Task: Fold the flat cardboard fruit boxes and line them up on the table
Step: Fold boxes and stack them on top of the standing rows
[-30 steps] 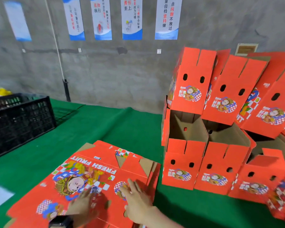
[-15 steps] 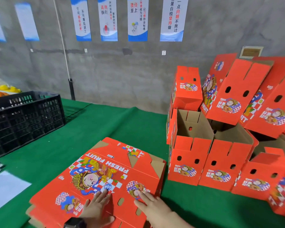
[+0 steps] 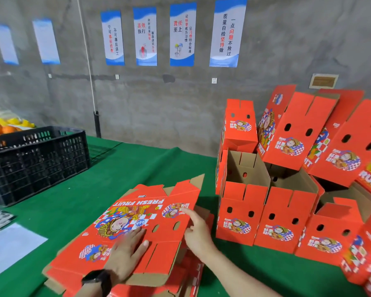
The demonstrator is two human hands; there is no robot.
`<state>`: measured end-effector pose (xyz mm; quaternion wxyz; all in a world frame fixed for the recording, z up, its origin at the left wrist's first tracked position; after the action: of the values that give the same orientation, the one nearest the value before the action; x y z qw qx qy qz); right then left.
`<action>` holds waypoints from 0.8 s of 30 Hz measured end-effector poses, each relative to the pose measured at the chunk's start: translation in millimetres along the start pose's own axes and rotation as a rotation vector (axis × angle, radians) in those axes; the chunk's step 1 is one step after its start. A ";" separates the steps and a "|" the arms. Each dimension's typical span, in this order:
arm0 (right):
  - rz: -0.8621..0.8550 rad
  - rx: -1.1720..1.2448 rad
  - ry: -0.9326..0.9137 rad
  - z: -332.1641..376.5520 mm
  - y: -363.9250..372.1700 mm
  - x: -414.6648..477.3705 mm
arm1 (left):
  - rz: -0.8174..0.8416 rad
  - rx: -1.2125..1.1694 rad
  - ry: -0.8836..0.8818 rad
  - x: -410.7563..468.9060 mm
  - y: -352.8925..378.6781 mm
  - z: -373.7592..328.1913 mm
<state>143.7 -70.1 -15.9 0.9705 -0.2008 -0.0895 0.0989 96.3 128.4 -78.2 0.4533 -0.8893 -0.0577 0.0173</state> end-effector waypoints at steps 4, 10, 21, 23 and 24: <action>-0.071 0.495 0.304 10.3 -1.3 5.4 | -0.038 -0.035 0.013 -11.1 -5.0 -13.3; -0.282 0.248 0.284 25.1 -34.1 8.7 | -0.133 -0.169 0.127 -28.8 -19.0 -54.3; -0.441 0.337 -0.219 67.0 -102.6 -65.0 | -0.354 -0.499 0.274 -48.1 -67.2 -227.2; -0.412 0.360 -0.295 67.7 -100.5 -83.0 | -0.322 -0.544 0.280 -50.3 -69.5 -262.2; -0.390 0.365 -0.335 66.9 -97.4 -91.1 | -0.305 -0.553 0.269 -52.3 -68.7 -276.7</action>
<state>56.7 -153.6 72.0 0.9630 0.0168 -0.2655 -0.0429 61.4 -60.2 139.1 0.1960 -0.9540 -0.1320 -0.1846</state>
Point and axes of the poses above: each hand's wrist, its own x-axis towards the middle knuckle, its own y-axis out of the palm, z = x × y, the point moved 6 cm from there along x, towards the middle knuckle, and after that the axes turned 4 degrees about -x, right-handed, at the moved point
